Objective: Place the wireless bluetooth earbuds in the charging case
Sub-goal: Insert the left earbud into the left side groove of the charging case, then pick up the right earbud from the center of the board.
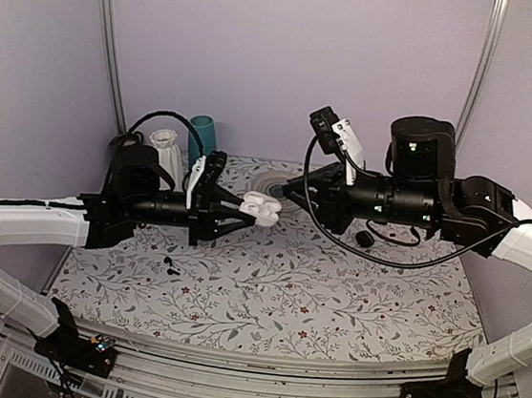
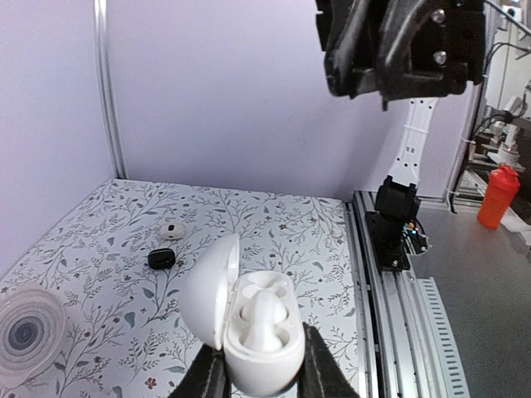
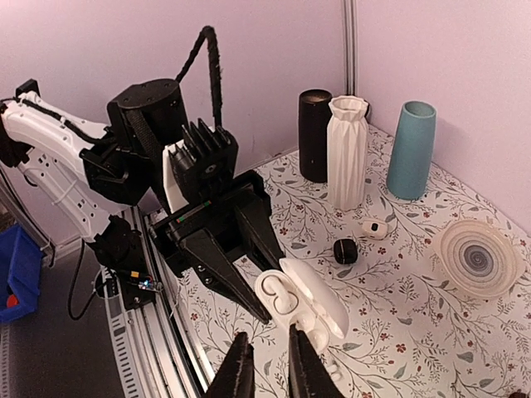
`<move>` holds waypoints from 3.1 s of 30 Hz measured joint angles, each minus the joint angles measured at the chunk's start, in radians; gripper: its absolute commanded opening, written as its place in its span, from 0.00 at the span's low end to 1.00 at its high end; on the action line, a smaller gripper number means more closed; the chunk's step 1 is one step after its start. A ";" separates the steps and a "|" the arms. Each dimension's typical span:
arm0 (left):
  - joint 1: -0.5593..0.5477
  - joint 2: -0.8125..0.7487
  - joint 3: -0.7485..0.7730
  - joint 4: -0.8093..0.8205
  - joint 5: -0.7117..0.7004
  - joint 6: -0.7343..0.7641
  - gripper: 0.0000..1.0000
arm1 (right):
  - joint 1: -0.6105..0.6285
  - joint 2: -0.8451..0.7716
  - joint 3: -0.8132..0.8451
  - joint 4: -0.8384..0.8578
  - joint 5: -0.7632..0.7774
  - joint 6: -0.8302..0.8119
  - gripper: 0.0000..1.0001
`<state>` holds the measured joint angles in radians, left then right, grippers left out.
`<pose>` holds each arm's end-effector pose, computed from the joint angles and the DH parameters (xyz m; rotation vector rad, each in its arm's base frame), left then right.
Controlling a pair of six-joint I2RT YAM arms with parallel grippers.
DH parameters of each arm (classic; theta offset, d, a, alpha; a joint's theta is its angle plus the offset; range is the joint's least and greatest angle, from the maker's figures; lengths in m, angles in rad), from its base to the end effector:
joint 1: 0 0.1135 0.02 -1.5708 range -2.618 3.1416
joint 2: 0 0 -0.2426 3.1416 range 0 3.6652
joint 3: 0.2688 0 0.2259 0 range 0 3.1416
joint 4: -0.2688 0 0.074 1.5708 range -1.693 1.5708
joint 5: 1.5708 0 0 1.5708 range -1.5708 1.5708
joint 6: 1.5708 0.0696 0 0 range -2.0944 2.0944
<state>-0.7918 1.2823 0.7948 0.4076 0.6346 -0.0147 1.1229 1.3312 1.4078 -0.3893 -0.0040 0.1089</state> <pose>0.1822 -0.2433 0.2867 1.1119 1.3669 -1.1202 0.1347 0.2810 0.3815 -0.9606 1.7237 0.8327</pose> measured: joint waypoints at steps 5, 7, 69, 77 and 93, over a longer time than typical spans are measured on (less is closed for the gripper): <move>0.043 -0.050 -0.044 0.032 -0.078 -0.029 0.00 | -0.043 -0.054 -0.075 0.025 0.004 0.033 0.30; 0.058 -0.074 -0.059 0.045 -0.113 -0.040 0.00 | -0.055 -0.053 -0.112 0.036 0.008 0.050 0.34; 0.156 -0.210 -0.085 0.013 -0.279 -0.137 0.00 | -0.124 0.662 -0.129 0.110 -0.225 0.114 0.33; 0.156 -0.210 -0.086 0.013 -0.279 -0.137 0.00 | -0.130 0.662 -0.129 0.113 -0.215 0.111 0.33; 0.156 -0.210 -0.089 0.013 -0.279 -0.137 0.00 | -0.144 0.671 -0.129 0.129 -0.211 0.111 0.33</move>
<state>-0.6361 1.0725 0.7055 0.4202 0.3553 -0.1513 0.9791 2.0026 1.2785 -0.2600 -0.2153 0.2199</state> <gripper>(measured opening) 0.232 0.326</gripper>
